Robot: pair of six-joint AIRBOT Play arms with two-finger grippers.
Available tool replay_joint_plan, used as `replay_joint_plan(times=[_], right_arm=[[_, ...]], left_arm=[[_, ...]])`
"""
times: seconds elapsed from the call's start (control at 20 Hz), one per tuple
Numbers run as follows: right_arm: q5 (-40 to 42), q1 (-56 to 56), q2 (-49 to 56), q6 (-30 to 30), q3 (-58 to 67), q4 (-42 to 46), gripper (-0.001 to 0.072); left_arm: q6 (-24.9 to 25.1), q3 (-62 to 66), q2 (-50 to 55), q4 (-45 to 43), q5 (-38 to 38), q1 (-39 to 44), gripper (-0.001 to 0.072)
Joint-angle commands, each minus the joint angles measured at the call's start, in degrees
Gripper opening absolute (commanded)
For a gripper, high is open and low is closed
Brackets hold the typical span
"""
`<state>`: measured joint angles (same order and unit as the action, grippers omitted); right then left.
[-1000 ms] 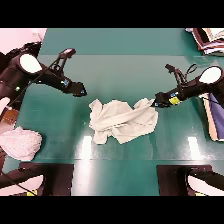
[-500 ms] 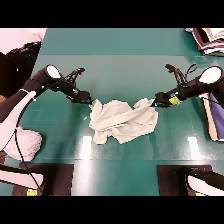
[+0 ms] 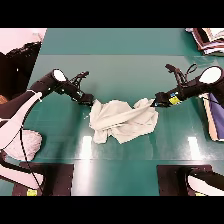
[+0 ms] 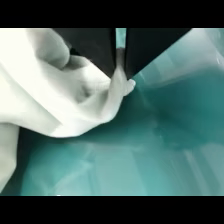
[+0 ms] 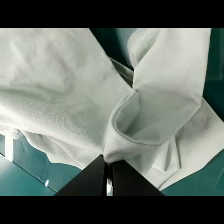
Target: Fold the shirts.
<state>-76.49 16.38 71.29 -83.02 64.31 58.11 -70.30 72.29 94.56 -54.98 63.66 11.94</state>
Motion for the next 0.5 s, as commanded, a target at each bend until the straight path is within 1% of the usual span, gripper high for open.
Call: replay_joint_plan(times=[0.0,0.1,0.25,0.45], right_arm=[[0.02,-0.28,-0.48,0.00,0.37,0.57,0.0022],[-0.98,-2.08,-0.66,0.02,4.13,0.61,0.0022],[-3.56,-6.51,-0.66,0.00,15.10,0.55,0.0023],[-6.51,-10.45,-0.66,0.00,32.54,0.52,0.0022]], left_arm=[[-0.31,0.22,-1.33,-0.83,-1.53,0.20,0.0027],[-1.27,2.29,-5.55,-4.13,-2.23,-0.85,0.0028],[-3.21,8.87,-15.78,-8.96,-3.15,-4.57,0.0028],[-3.19,18.73,-29.59,-9.57,-3.15,-9.86,0.0029]])
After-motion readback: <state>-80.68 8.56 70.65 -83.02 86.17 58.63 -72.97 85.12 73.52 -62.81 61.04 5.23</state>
